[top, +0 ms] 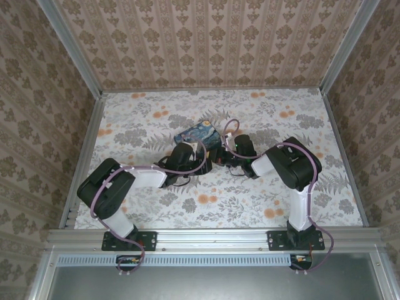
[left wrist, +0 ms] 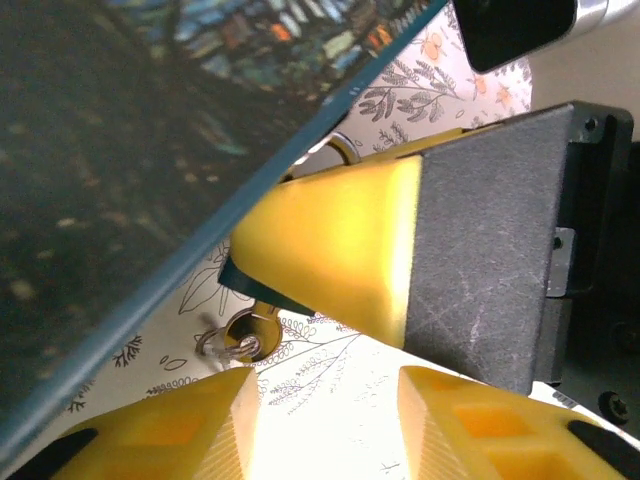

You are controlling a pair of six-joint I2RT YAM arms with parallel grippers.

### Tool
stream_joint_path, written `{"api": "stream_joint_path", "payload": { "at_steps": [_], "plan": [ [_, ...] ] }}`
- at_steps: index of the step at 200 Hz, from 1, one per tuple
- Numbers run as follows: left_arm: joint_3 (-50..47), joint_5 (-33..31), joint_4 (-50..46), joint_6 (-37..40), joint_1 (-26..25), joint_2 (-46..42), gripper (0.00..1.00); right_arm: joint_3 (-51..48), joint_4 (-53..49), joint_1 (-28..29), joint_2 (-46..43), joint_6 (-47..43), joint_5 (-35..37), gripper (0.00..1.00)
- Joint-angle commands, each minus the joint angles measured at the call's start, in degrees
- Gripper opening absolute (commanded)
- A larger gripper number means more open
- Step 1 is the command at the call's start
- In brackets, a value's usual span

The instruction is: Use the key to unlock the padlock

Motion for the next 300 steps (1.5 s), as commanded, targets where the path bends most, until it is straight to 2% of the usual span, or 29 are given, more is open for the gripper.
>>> {"api": "stream_joint_path", "payload": {
  "at_steps": [1, 29, 96, 127, 181, 205, 246, 279, 300],
  "plan": [
    [-2.6, 2.3, 9.0, -4.5, 2.1, 0.2, 0.47, -0.1, 0.7, 0.7, 0.7, 1.4, -2.8, 0.0],
    [-6.2, 4.2, 16.5, -9.1, 4.1, 1.1, 0.5, -0.1, 1.6, 0.7, 0.9, 2.1, -3.4, 0.0],
    [-7.3, 6.9, 27.2, -13.5, 4.8, 6.9, 0.49, -0.1, 4.8, 0.5, 1.9, 4.8, -5.6, 0.0],
    [-7.2, 6.8, 29.7, -14.2, 4.9, 8.4, 0.46, -0.3, 5.0, 0.5, 1.8, 4.9, -6.0, 0.0],
    [-7.2, 6.5, 30.3, -14.2, 5.5, 8.6, 0.34, -0.6, 4.9, 0.5, 1.9, 4.7, -6.4, 0.0],
    [-6.8, 6.5, 30.1, -13.9, 5.6, 8.9, 0.28, -0.8, 4.6, 0.5, 1.9, 4.5, -6.5, 0.0],
    [-5.0, 6.5, 25.8, -11.9, 5.4, 7.8, 0.12, -0.7, 4.0, 0.5, 2.2, 4.2, -6.3, 0.0],
    [-3.0, 4.8, 16.3, -7.5, 4.2, 4.4, 0.0, 0.0, 3.3, 0.5, 2.5, 4.4, -6.1, 0.0],
    [-0.5, 2.0, 7.6, -3.2, 2.6, 1.8, 0.0, 0.3, 3.0, 0.5, 2.5, 4.8, -5.7, 0.0]
  ]
}}
